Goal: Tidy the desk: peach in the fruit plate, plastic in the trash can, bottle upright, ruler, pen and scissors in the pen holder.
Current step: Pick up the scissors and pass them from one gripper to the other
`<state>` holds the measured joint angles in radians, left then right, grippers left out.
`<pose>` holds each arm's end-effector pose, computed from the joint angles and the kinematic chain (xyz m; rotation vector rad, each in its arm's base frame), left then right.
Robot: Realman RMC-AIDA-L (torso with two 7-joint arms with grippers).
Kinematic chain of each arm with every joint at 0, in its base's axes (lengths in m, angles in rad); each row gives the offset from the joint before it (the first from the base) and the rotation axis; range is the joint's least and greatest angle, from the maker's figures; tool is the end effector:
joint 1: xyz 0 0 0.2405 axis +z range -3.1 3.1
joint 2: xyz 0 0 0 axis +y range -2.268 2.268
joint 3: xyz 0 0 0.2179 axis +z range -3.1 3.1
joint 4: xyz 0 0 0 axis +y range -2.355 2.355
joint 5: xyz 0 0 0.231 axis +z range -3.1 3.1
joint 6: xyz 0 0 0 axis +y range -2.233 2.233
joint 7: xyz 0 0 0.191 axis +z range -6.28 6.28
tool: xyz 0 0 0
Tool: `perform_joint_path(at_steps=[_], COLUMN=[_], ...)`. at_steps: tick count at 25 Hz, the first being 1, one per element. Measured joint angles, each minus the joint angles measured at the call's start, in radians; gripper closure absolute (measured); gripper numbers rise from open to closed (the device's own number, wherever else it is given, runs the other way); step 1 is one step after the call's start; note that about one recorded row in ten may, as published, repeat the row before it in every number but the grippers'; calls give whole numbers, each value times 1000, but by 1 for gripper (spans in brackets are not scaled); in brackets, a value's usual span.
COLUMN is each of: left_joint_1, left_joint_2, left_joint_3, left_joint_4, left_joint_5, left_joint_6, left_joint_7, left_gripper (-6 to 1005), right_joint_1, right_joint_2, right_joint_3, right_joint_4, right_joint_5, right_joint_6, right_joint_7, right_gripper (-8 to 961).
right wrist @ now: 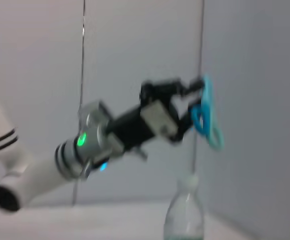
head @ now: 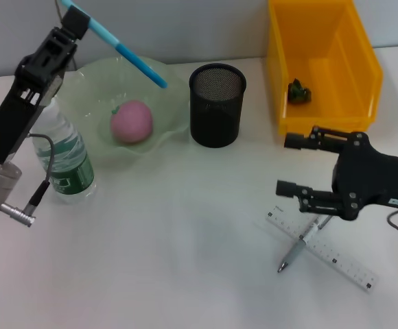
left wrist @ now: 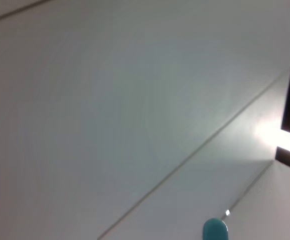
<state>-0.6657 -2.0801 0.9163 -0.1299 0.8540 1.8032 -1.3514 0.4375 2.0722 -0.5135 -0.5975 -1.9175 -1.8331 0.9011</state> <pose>-0.1677 0.3378 -0.0094 -1.8626 -1.1420 -1.9883 0.2277 0.3006 0.0104 -2.5976 0.0810 0.9736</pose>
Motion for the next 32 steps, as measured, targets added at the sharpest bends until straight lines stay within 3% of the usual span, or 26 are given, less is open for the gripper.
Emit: perform_joint_path(at_steps=[3,5,12,20,26,32], left_joint_1=[-5,-28,-25,-20,-17,-10], left_joint_2=[0,0,0,0,0,0], left_joint_3=[-15,-137,-411,-651,-732,-736], left_joint_4=[-20,-92,-160,-217,-233,-250], left_joint_5=[3,89,339,550,645,652], left_joint_6=[6,19,-17,-105,-123,-130], left_joint_7=[6,26,75,111,111,105], left_gripper=[764,763,759,754,751,748], right_joint_1=[-5,-3,35,90,120,145], right_joint_2=[2,2,7,10,13,14], right_joint_3=[1,1,4,7,9,8], right_joint_4=[94,148,319,449,491,506], right_joint_5=[83,119,203,264,301,306], right_joint_6=[8,14,66,87,100,106], right_joint_7=[-159,-240,-485,-667,-728,-746], right_gripper=[237,237,237,237,237,237])
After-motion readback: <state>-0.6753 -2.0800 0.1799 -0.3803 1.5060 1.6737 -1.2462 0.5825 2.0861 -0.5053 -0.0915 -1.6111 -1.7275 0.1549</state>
